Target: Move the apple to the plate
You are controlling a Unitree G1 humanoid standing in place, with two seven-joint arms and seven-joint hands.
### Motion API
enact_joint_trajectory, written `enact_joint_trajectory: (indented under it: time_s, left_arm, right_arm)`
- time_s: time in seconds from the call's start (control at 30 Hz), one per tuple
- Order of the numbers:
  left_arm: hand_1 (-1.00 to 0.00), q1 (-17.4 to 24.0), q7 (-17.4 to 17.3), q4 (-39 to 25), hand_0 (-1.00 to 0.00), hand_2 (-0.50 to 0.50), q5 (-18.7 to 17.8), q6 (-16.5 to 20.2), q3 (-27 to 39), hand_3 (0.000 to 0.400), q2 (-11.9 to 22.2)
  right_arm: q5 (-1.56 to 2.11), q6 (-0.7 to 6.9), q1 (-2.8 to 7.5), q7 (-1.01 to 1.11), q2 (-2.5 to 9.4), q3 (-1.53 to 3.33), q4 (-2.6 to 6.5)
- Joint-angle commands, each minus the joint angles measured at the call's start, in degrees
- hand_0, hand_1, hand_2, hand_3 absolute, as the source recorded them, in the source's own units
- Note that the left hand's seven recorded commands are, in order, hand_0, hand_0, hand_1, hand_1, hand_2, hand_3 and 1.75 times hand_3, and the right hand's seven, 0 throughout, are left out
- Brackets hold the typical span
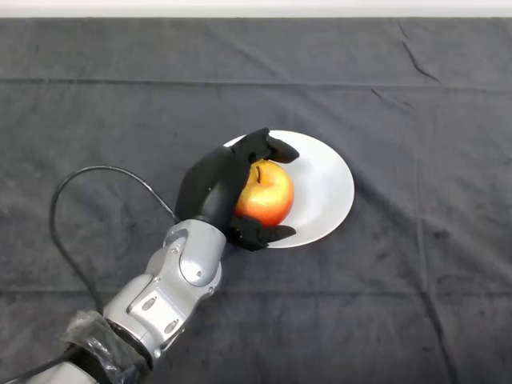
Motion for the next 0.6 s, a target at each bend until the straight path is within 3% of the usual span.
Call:
enact_joint_trajectory:
  time_s: [0.03, 0.13, 0.33, 0.37, 0.4, 0.43, 0.47, 0.6]
  left_arm:
    - [-1.0, -2.7, 0.77, 2.84, -0.86, 0.07, -0.79, -0.96, -2.1, 0.4, 0.45]
    - [-0.84, -2.8, 0.57, 3.08, -0.62, 0.11, -0.93, -0.82, -2.54, 0.337, 0.52]
    - [-0.74, -2.96, 0.12, 3.54, -0.44, 0.15, -1.17, -0.64, -3.27, 0.295, 0.66]
    - [-0.65, -2.98, 0.05, 3.61, -0.38, 0.14, -1.21, -0.61, -3.38, 0.262, 0.67]
    - [-0.51, -2.99, -0.02, 3.67, -0.27, 0.12, -1.24, -0.58, -3.49, 0.202, 0.68]
    - [-0.43, -3.01, -0.09, 3.71, -0.24, 0.1, -1.27, -0.54, -3.57, 0.171, 0.7]
    - [0.0, -3.04, -0.18, 3.74, -0.05, -0.02, -1.32, -0.49, -3.66, 0.019, 0.73]
    - [0.0, -3.11, -0.55, 3.72, 0.0, 0.0, -1.47, -0.27, -3.86, 0.0, 0.91]
  right_arm:
    - [-0.18, -0.04, -0.31, -0.81, -0.73, -0.52, 0.2]
    - [-0.18, -0.05, -0.32, -0.79, -0.74, -0.52, 0.23]
    - [-0.18, -0.06, -0.33, -0.76, -0.75, -0.53, 0.28]
    - [-0.18, -0.06, -0.34, -0.76, -0.76, -0.53, 0.29]
    - [-0.18, -0.06, -0.34, -0.75, -0.76, -0.54, 0.29]
    - [-0.18, -0.06, -0.34, -0.75, -0.76, -0.54, 0.3]
    - [-0.18, -0.06, -0.34, -0.75, -0.76, -0.54, 0.31]
    - [-0.18, -0.07, -0.35, -0.73, -0.77, -0.54, 0.33]
